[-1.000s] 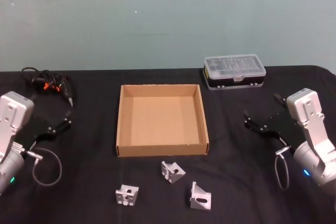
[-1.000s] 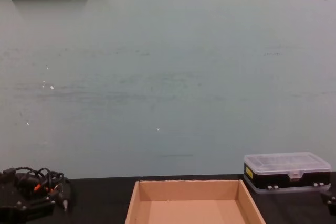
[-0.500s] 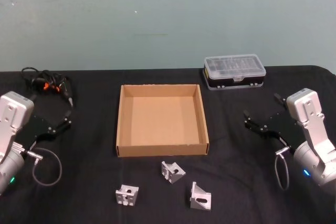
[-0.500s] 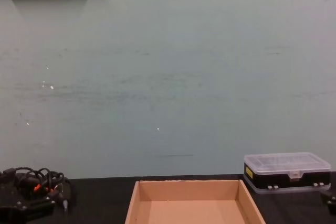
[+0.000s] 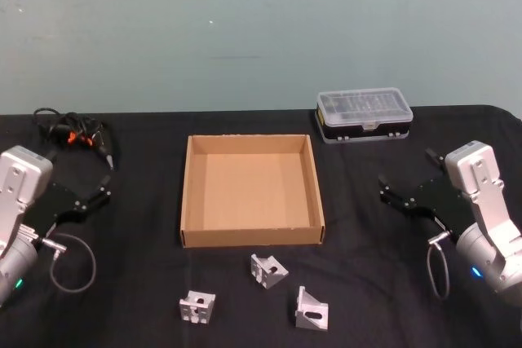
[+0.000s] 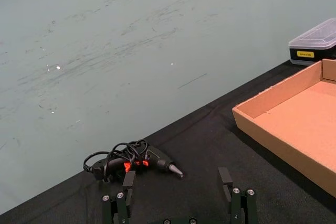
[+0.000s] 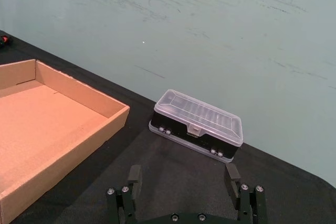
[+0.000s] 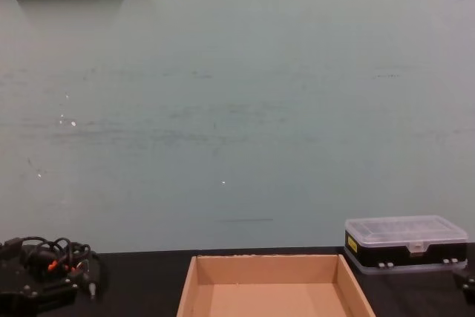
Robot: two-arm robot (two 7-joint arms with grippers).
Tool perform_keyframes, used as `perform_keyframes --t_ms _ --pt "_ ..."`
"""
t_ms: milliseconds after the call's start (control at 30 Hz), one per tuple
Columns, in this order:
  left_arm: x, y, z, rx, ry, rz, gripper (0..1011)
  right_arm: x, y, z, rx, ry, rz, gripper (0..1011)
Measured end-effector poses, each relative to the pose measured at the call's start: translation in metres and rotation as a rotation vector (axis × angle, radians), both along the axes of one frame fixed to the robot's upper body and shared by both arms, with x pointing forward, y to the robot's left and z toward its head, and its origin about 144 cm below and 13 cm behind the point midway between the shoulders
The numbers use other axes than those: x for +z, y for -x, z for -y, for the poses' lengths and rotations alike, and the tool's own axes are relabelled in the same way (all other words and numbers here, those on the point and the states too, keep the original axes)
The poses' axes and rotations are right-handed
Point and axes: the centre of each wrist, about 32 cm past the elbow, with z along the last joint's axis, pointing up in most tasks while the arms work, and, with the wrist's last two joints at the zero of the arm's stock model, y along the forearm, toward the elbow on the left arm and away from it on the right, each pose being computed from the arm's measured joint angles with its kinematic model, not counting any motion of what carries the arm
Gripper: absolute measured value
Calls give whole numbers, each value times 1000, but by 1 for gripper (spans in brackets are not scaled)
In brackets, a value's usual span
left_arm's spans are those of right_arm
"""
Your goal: Use one hand to pick up the angle iron from the table and place it into the box.
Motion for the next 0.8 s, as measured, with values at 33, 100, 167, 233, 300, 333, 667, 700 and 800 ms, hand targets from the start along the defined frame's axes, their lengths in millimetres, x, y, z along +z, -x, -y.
perform_keyframes --t_ms 33,100,167,233,300,333,667,700,800 --pt "0 0 0 0 0 0 1000 0 0 0 0 0 0 1003" --pt "0 0 0 0 0 0 1000 0 0 0 0 0 0 1003" --pt "0 0 0 0 0 0 1000 0 0 0 0 0 0 1003" --pt "0 0 0 0 0 0 1000 0 0 0 0 0 0 1003" --pt "0 0 0 0 0 0 1000 0 0 0 0 0 0 1003" --pt "0 0 0 0 0 0 1000 0 0 0 0 0 0 1003" --pt "0 0 0 0 0 0 1000 9 -4 1 45 -68 41 1003" --pt "0 0 0 0 0 0 1000 10 -3 0 60 -82 44 1003" --pt "0 0 0 0 0 0 1000 13 -1 0 84 -99 44 1003"
